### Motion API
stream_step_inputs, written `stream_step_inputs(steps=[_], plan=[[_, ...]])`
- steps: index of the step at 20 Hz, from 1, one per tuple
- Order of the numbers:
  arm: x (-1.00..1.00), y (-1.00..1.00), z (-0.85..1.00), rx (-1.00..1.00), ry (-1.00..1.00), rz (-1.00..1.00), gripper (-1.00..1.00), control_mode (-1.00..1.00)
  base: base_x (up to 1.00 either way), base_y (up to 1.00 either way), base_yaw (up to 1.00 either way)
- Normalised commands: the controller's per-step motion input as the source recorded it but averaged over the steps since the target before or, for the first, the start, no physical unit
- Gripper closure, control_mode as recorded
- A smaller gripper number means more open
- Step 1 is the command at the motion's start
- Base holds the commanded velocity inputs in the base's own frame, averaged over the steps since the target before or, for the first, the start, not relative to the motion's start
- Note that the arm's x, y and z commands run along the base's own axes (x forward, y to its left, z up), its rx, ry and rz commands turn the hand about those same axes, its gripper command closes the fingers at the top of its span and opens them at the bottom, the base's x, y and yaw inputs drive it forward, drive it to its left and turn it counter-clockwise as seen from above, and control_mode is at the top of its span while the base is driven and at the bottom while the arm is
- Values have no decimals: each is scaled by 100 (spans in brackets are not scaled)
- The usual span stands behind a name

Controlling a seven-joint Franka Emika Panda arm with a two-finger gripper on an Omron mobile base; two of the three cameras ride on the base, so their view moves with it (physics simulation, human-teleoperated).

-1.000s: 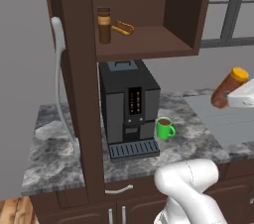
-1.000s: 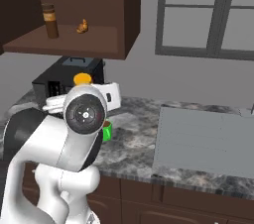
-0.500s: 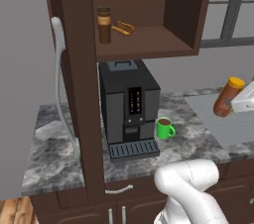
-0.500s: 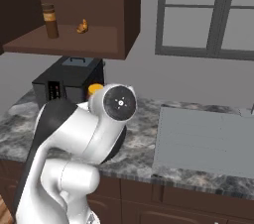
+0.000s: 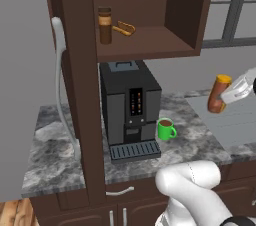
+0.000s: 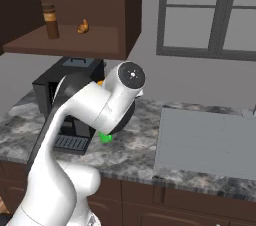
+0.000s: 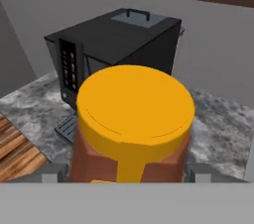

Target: Pick the cinnamon and honey bottle from the cabinet and place them next to the mug.

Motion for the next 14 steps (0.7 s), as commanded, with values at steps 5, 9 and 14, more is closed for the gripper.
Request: stream_step_inputs(steps=[5,9,14], plan=[[25,0,-69,0,2,7,100,-100,0,0,0],[14,0,-76,0,2,5,100,-100,0,0,0],[13,0,-81,0,1,5,100,-100,0,0,0]])
